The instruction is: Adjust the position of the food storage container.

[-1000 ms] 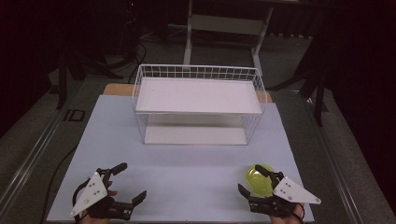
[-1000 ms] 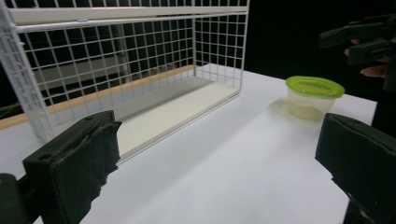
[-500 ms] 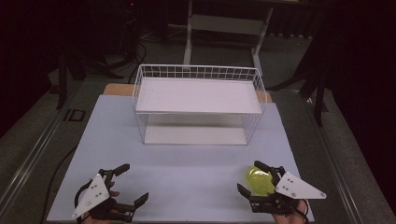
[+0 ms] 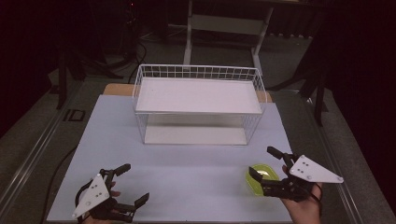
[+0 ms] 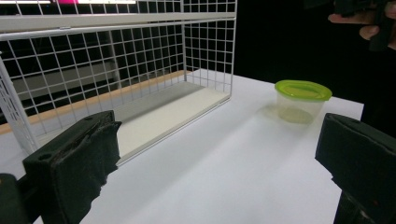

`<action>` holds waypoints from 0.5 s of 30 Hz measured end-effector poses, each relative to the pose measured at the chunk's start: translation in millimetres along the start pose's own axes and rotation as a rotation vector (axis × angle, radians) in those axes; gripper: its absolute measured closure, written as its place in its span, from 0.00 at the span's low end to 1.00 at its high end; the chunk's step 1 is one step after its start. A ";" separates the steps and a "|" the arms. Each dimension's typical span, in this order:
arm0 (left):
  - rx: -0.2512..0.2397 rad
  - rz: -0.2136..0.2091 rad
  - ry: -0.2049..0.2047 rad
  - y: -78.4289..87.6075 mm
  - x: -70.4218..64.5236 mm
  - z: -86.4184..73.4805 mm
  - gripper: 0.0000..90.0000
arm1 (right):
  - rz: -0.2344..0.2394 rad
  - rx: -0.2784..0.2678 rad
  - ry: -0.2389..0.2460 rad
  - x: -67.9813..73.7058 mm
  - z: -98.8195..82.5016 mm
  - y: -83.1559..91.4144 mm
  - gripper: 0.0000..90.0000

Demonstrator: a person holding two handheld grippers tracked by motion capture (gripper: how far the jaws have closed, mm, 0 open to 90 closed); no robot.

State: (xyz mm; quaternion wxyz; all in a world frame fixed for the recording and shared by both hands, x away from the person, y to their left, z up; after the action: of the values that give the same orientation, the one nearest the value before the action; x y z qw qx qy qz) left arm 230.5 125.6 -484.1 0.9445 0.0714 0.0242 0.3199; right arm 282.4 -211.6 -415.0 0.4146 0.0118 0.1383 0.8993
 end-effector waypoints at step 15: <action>-0.007 -0.013 0.002 -1.3 -1.7 0.5 0.00 | -0.167 0.054 -0.070 -66.1 -33.8 19.2 0.40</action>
State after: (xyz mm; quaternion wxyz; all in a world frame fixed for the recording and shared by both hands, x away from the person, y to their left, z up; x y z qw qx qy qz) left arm 230.0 123.5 -483.9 0.9468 0.0678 0.0247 0.3138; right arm 306.8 -281.1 -436.3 0.4922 0.0427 0.1483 0.8567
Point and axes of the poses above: each handheld gripper's, and its own axes: y roughly backward along the jaws, z roughly out of its top, x roughly to its left, the point moved 10 cm from there along -y, roughly forward along the jaws, and after that the axes turned 5 degrees about -z, right-handed, at the moved point
